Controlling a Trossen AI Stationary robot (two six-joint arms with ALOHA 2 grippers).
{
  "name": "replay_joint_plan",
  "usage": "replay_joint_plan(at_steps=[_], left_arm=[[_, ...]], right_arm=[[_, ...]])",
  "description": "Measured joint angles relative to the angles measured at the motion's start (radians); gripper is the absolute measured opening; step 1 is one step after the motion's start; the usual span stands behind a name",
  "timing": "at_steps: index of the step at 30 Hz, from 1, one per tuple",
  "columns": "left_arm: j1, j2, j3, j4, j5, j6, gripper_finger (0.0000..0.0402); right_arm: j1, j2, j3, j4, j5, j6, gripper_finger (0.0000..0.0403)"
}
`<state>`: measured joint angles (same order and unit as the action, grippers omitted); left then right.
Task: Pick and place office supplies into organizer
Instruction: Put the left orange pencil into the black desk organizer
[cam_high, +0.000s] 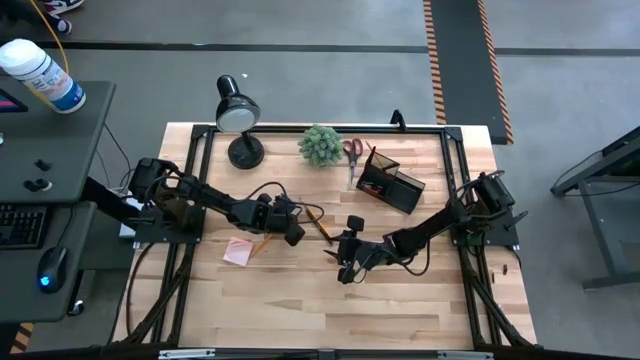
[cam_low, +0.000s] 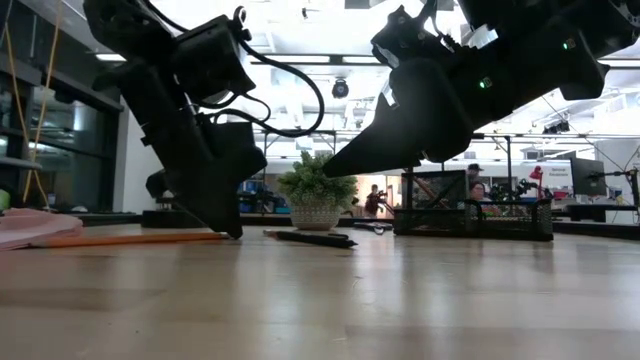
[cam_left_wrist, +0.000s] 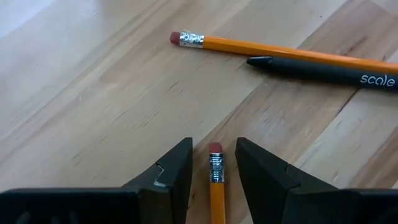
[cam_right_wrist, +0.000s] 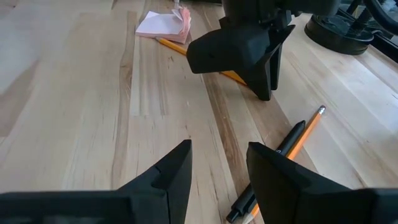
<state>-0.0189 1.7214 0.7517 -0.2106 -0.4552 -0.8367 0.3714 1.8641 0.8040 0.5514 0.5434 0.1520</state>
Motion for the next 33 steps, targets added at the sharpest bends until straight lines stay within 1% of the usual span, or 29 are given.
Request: replay_joint_plan(at_steps=[4,6,9,12,14,17,21,26,33], left_arm=[[0.0,0.0,0.001,-0.007,0.006,0.003,0.0112],[0.0,0.0,0.001,-0.014,0.007,0.003,0.0101],[0.0,0.001,0.002,-0.013,0.026,0.039,0.0069],[0.0,0.001,0.002,-0.012,0.033,0.059,0.0024],[0.0,0.001,0.002,-0.013,0.036,0.073,0.0008],[0.0,0.002,0.001,-0.009,0.036,0.084,0.0013],[-0.001,-0.008,-0.002,0.018,0.039,0.116,0.0004],[-0.001,-0.036,0.007,0.025,0.09,0.155,0.0002],[0.0,-0.093,0.061,0.033,0.091,0.245,0.0001]], right_arm=[[0.0,0.0,0.0,0.0,0.0,0.0,0.0145],[0.0,0.0,0.0,0.0,0.0,0.0,0.0145],[0.0,0.0,0.0,0.0,0.0,0.0,0.0145],[0.0,0.0,0.0,0.0,0.0,0.0,0.0145],[0.0,0.0,0.0,0.0,0.0,0.0,0.0145],[0.0,0.0,0.0,0.0,0.0,0.0,0.0145],[0.0,0.0,0.0,0.0,-0.001,0.0,0.0145],[0.0,0.0,0.0,-0.001,-0.001,-0.003,0.0145],[0.002,0.0,0.0,-0.011,-0.001,-0.004,0.0145]])
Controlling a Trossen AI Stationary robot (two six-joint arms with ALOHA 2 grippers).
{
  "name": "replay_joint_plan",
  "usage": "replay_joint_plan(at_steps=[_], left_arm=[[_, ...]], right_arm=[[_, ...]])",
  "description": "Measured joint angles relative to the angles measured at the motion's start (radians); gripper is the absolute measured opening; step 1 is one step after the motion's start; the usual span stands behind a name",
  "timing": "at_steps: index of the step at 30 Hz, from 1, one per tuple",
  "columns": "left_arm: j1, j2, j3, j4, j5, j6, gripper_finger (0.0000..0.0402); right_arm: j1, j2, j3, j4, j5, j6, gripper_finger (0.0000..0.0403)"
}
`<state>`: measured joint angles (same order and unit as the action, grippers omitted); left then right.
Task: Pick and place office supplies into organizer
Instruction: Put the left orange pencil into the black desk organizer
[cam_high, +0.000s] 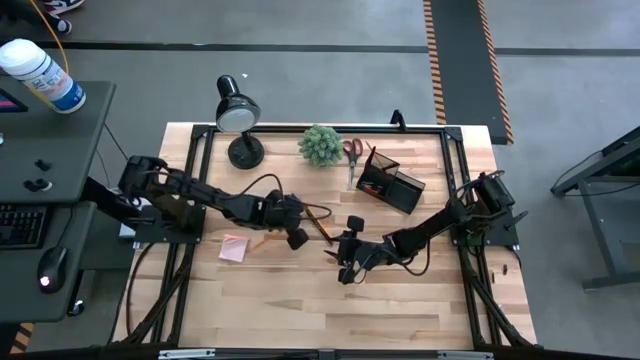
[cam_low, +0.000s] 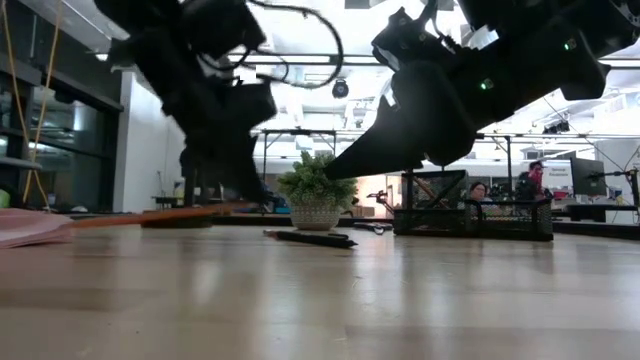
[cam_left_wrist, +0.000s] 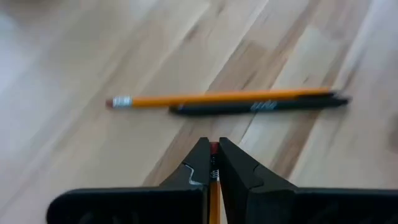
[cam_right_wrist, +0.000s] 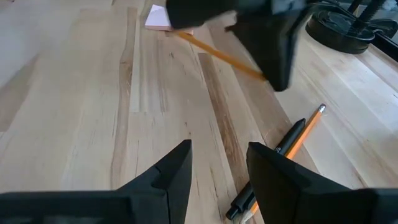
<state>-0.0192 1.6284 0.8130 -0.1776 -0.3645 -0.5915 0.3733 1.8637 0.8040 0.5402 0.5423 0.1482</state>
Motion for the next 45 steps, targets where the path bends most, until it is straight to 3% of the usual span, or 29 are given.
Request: replay_joint_plan(at_steps=[6,15,21,28,36,43,45], left_arm=[[-0.002,-0.046,0.053,0.002,-0.012,0.107,0.0],[0.0,-0.103,0.155,0.022,-0.161,0.33,0.0],[0.02,-0.103,0.177,0.28,-0.172,0.549,0.0],[0.121,-0.103,0.177,0.537,0.001,0.648,0.0],[0.24,-0.087,0.161,0.842,0.285,0.675,0.0],[0.291,0.052,0.154,1.235,0.531,0.748,0.0],[0.301,0.108,0.156,1.339,0.555,0.762,0.0]], right_arm=[[0.0,0.0,0.0,-0.004,-0.025,0.0,0.0145],[0.004,0.0,0.0,-0.005,-0.06,-0.001,0.0145],[0.041,-0.04,0.0,-0.082,0.028,-0.026,0.0145],[0.157,-0.222,0.0,-0.45,0.302,0.112,0.0145],[0.34,-0.365,0.0,-0.894,0.653,0.49,0.0145],[0.36,-0.368,0.0,-0.925,0.682,0.529,0.0145],[0.36,-0.368,0.0,-0.925,0.682,0.528,0.0145]])
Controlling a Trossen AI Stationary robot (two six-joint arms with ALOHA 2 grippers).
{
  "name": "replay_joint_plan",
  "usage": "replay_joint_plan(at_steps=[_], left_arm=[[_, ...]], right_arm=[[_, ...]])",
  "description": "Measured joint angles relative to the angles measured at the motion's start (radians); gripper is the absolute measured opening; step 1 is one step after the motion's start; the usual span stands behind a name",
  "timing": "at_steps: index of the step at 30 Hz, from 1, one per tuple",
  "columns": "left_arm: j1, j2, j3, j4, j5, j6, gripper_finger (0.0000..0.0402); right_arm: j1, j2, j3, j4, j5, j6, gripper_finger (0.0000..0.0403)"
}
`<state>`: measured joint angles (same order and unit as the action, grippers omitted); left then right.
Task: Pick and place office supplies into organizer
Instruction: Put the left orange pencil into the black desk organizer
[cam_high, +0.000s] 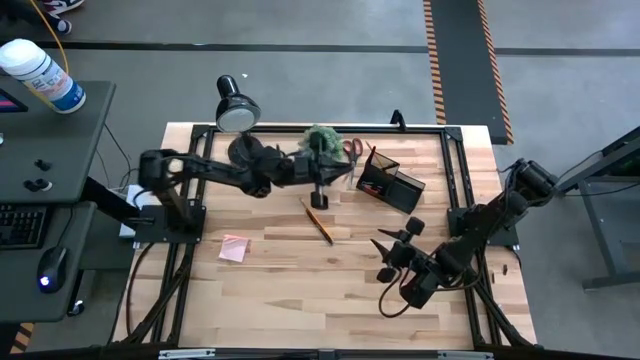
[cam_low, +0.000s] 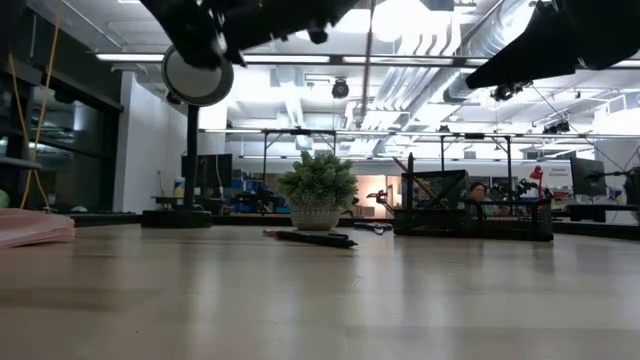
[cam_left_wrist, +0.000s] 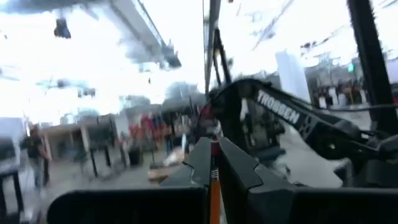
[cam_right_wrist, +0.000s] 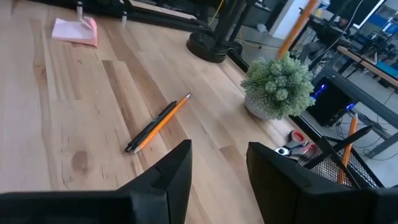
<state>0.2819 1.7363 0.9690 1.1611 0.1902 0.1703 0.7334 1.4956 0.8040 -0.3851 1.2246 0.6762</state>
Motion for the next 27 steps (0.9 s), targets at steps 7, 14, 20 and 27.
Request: replay_joint_plan(at_steps=[7,14,20,27], left_arm=[[0.075,0.188,0.103,0.176,0.097,-0.079,0.0],[0.113,0.328,0.3,0.179,0.204,-0.139,0.0],[0.113,0.403,0.425,0.165,0.22,-0.086,0.0],[0.133,0.49,0.525,0.109,0.195,-0.061,0.0]], right_arm=[[0.0,0.0,0.0,0.001,-0.001,-0.003,0.0145],[0.0,0.0,0.0,0.001,-0.003,-0.003,0.0145],[0.0,0.0,0.0,0.001,-0.004,-0.003,0.0145],[0.0,0.0,0.0,0.005,-0.006,-0.003,0.0145]])
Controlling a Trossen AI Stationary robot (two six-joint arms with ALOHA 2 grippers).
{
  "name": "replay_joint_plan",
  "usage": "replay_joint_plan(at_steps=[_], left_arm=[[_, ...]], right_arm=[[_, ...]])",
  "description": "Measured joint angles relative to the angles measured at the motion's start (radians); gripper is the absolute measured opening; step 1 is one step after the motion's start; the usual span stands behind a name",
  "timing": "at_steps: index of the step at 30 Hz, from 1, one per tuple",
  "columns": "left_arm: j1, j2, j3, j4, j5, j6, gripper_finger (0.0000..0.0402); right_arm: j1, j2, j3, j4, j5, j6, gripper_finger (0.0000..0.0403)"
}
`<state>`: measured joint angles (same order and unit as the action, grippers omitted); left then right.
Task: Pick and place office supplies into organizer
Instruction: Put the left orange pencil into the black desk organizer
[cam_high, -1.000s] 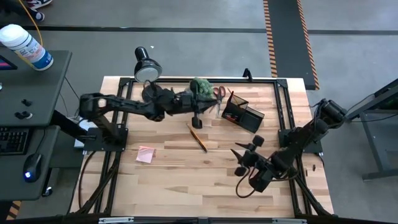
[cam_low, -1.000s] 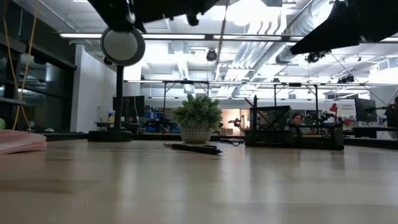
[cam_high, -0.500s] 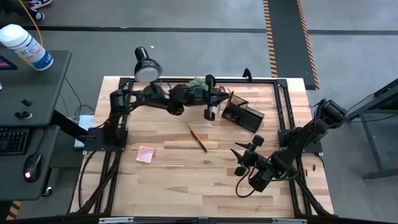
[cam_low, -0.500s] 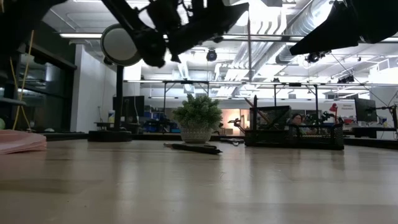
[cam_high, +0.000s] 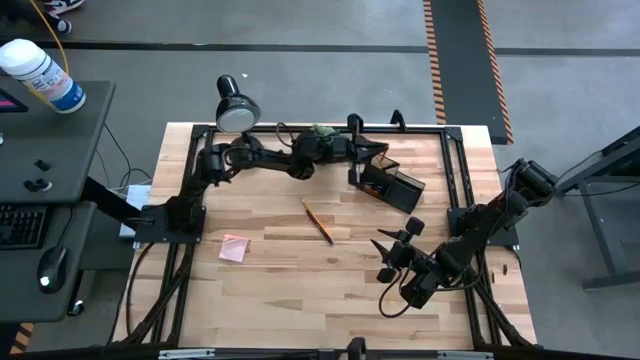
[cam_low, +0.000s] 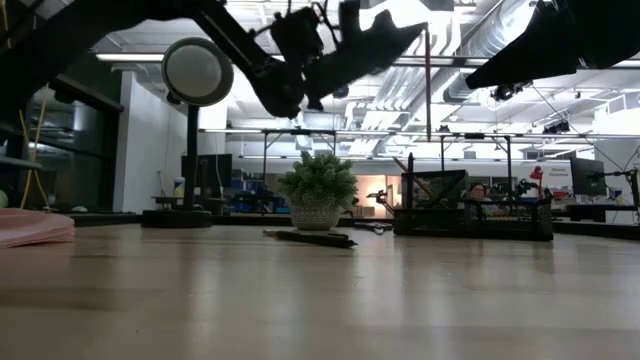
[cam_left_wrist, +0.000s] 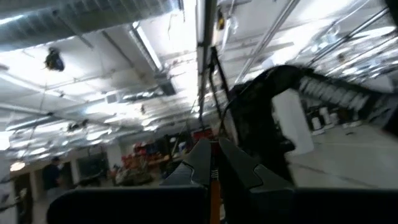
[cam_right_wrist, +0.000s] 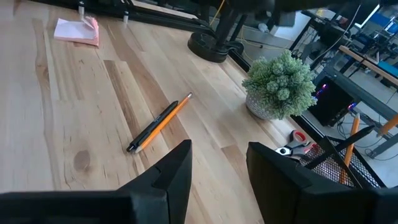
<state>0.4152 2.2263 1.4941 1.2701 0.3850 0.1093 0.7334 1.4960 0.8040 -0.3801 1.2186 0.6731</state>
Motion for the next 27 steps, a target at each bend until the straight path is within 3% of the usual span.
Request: replay_joint_plan(at_steps=[10,19,27], left_arm=[[0.053,0.119,0.075,-0.026,-0.109,-0.044,0.0],[0.048,0.121,0.076,-0.107,-0.142,-0.071,0.0004],[0.05,0.12,0.076,-0.18,-0.146,-0.071,0.0034]], right_arm=[[0.0,0.0,0.0,0.0,0.0,0.0,0.0145],[0.0,0.0,0.0,0.003,0.0,0.0,0.0145],[0.0,0.0,0.0,0.004,0.0,0.0,0.0145]])
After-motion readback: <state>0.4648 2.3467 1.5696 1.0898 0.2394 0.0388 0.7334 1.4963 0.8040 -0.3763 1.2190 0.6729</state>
